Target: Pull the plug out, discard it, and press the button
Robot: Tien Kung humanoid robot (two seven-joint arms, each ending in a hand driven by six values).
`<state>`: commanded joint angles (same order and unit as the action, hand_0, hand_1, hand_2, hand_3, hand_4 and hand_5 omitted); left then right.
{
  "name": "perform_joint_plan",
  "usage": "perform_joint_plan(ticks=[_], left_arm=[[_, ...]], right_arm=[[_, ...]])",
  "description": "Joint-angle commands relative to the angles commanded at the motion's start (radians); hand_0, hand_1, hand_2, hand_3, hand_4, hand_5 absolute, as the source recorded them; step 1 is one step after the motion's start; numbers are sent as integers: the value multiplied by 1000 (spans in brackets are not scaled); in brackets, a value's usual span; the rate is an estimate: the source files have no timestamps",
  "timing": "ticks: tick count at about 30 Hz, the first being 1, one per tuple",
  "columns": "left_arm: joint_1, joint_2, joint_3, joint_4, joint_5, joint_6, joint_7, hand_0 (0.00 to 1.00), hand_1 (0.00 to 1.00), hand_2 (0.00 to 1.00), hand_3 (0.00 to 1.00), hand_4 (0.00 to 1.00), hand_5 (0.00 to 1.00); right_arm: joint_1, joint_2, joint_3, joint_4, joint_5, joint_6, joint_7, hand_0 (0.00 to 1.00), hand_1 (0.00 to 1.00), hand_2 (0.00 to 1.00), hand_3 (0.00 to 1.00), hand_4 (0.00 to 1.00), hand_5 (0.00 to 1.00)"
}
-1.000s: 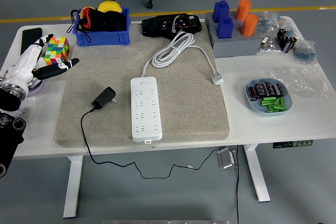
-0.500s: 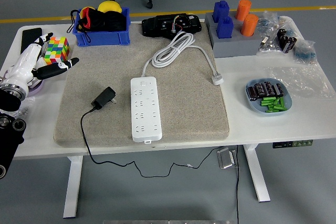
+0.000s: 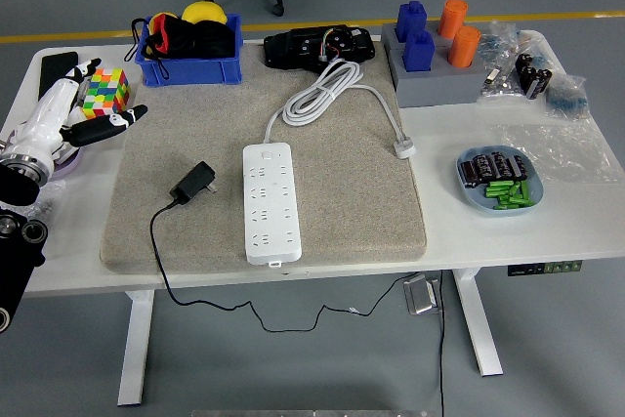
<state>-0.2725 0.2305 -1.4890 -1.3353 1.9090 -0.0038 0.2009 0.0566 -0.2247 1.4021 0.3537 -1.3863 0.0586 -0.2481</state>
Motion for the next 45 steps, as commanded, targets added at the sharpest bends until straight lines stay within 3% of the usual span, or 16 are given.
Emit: perform_joint_plan(ticks=[45], left_arm=[[-3, 2, -4, -5, -23, -9, 11, 968, 969, 943, 961, 870, 514]], right_arm=[[4, -2, -2, 2, 4, 0, 0, 747, 699, 710, 723, 778, 624]])
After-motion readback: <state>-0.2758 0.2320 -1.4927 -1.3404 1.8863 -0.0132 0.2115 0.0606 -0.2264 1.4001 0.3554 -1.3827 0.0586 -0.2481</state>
